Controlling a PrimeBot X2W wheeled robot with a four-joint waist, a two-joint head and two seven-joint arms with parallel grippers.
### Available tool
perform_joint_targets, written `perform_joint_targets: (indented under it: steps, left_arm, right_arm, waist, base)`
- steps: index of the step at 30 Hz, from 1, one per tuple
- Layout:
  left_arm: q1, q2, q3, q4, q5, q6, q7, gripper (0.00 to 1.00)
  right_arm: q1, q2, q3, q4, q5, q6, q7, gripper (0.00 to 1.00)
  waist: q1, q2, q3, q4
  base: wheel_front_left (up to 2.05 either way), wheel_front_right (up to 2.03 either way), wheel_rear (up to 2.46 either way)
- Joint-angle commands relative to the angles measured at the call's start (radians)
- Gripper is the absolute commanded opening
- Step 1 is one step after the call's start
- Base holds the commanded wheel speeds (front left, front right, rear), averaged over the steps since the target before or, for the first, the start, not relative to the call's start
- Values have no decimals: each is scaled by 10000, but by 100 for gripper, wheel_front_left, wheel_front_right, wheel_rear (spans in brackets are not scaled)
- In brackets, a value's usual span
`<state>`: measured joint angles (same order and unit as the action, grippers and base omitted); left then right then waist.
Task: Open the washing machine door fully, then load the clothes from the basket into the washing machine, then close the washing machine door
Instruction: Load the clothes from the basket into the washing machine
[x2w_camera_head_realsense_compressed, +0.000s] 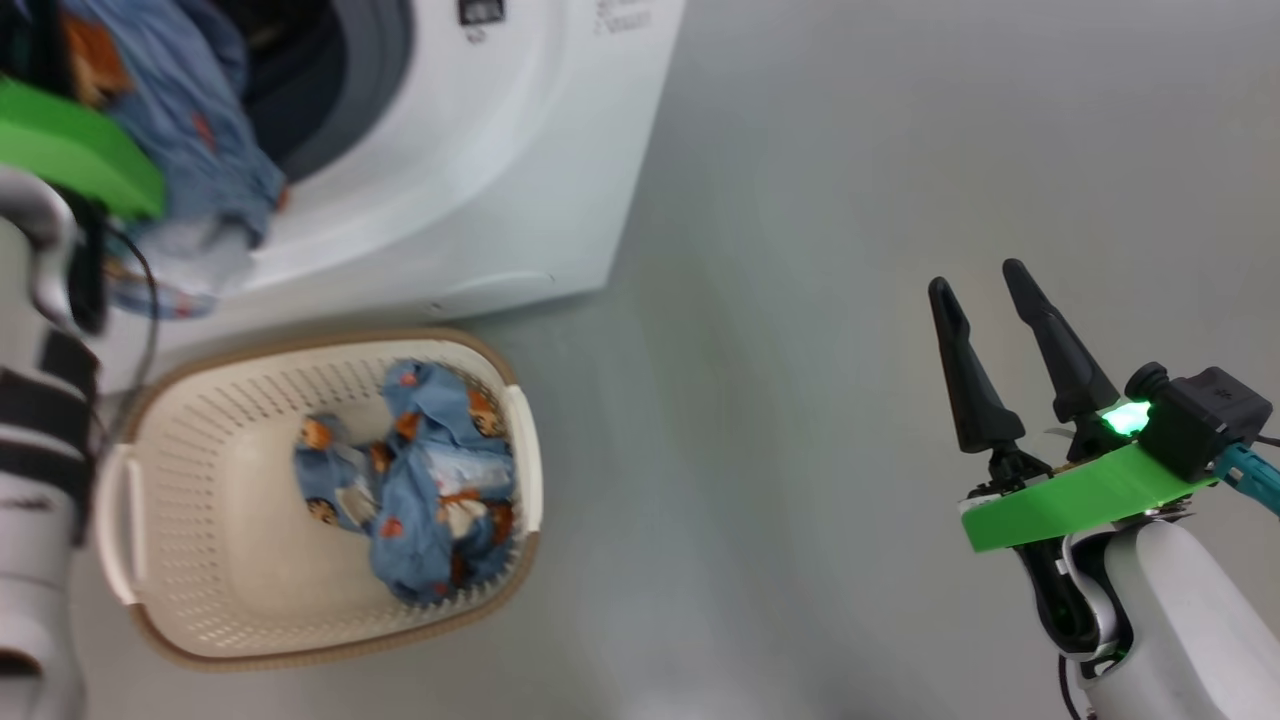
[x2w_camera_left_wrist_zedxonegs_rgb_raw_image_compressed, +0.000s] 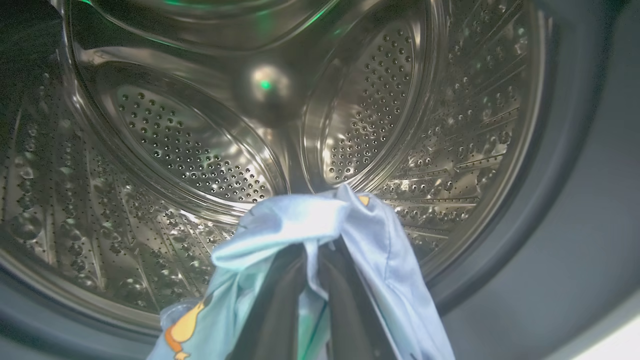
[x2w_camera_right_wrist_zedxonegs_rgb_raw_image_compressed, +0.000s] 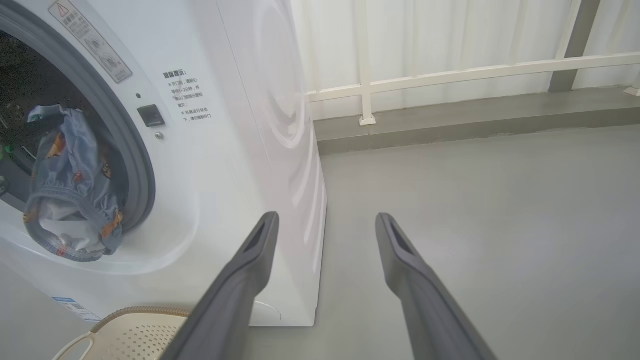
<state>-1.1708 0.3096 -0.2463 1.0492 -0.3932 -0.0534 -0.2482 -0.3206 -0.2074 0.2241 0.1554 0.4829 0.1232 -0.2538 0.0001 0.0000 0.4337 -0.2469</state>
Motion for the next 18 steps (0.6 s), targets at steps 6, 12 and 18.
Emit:
perform_joint_targets:
  steps: [6, 12, 18]
  left_arm:
    - [-1700, 712, 212, 317, 48, -84, -121, 0]
    - [-2637, 1063, 293, -138, 279, 23, -130, 0]
    - [-2590, 1229, 1694, -3340, 558, 406, -133, 0]
  right_arm:
    - [-179, 191, 172, -419, -168, 75, -80, 100]
    - [-440, 407, 256, -562, -213, 75, -80, 100]
    - [-536, 552, 220, -602, -242, 75, -80, 100]
  waist:
    - [-1, 0, 1790, -962]
    - [-1, 0, 2352, -1268]
    - [-1, 0, 2615, -1440]
  base:
    - [0, 0, 0]
    - [0, 0, 0]
    - [0, 0, 0]
